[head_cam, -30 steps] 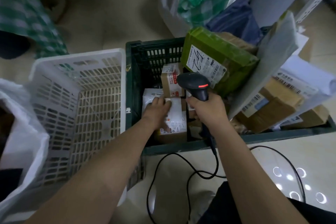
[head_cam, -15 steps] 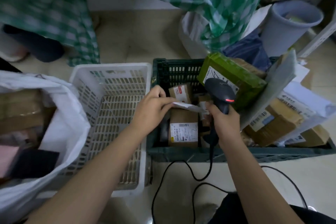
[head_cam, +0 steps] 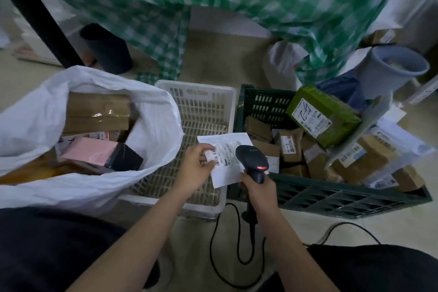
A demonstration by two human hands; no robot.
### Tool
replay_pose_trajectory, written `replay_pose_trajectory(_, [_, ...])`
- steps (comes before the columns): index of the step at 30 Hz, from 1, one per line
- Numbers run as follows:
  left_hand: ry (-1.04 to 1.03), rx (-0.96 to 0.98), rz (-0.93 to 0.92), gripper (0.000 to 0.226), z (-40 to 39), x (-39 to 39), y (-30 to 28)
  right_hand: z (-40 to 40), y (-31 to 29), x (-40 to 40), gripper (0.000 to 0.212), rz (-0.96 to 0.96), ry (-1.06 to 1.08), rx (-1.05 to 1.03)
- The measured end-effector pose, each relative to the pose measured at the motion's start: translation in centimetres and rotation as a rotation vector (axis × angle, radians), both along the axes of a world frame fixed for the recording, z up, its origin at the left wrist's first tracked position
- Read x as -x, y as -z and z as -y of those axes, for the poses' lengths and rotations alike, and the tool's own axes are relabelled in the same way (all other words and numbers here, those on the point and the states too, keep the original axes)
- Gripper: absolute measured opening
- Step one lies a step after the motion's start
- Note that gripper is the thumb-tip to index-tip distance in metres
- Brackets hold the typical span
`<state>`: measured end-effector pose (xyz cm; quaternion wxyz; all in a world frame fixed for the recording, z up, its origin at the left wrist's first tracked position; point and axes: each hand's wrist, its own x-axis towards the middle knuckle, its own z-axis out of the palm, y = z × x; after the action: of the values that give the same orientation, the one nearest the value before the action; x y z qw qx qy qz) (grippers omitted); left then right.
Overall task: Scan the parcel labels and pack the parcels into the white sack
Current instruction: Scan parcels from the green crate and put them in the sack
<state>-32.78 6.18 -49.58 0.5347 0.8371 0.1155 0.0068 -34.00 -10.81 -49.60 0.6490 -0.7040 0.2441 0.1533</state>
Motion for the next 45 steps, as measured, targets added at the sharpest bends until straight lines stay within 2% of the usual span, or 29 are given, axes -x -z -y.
replay_pose_trajectory(3, [-0.139,0.133,-0.045,0.054,-0.4,0.2,-0.2,-1.0,-0.1,0.7,0.019,0.007,-0.022,0.006])
replay_pose_trajectory(5, [-0.208,0.181,-0.066,0.056,-0.9,0.4,-0.7,-1.1,-0.5,0.8,0.018,0.030,-0.034,-0.001])
replay_pose_trajectory(11, [-0.157,0.164,-0.035,0.019,-2.8,0.3,-3.0,1.0,-3.2,1.1,0.013,0.204,-0.103,0.121])
replay_pose_trajectory(13, [-0.097,0.125,0.011,0.017,-3.5,-0.2,-4.4,1.6,-4.3,1.1,0.014,0.250,-0.203,0.197])
replay_pose_trajectory(18, [-0.048,0.075,-0.009,0.014,-4.5,-0.6,-7.3,1.5,-6.2,1.6,0.016,0.308,-0.413,0.371])
replay_pose_trajectory(24, [-0.065,0.104,0.019,0.015,-5.6,0.1,-9.3,0.3,-7.3,4.0,0.017,0.352,-0.436,0.382])
replay_pose_trajectory(30, [-0.060,0.103,0.039,0.016,-6.1,0.9,-10.5,-0.2,-8.7,4.9,0.030,0.392,-0.429,0.391])
replay_pose_trajectory(36, [-0.073,0.089,0.056,0.016,-6.8,1.7,-11.6,-0.7,-9.2,4.9,0.025,0.409,-0.428,0.367])
replay_pose_trajectory(41, [-0.098,0.121,0.107,0.015,-7.9,2.5,-12.7,-1.8,-10.1,5.2,0.024,0.416,-0.458,0.302])
replay_pose_trajectory(45, [-0.159,0.097,0.185,0.017,-10.3,3.0,-13.8,-3.5,-11.1,4.8,0.019,0.431,-0.423,0.169])
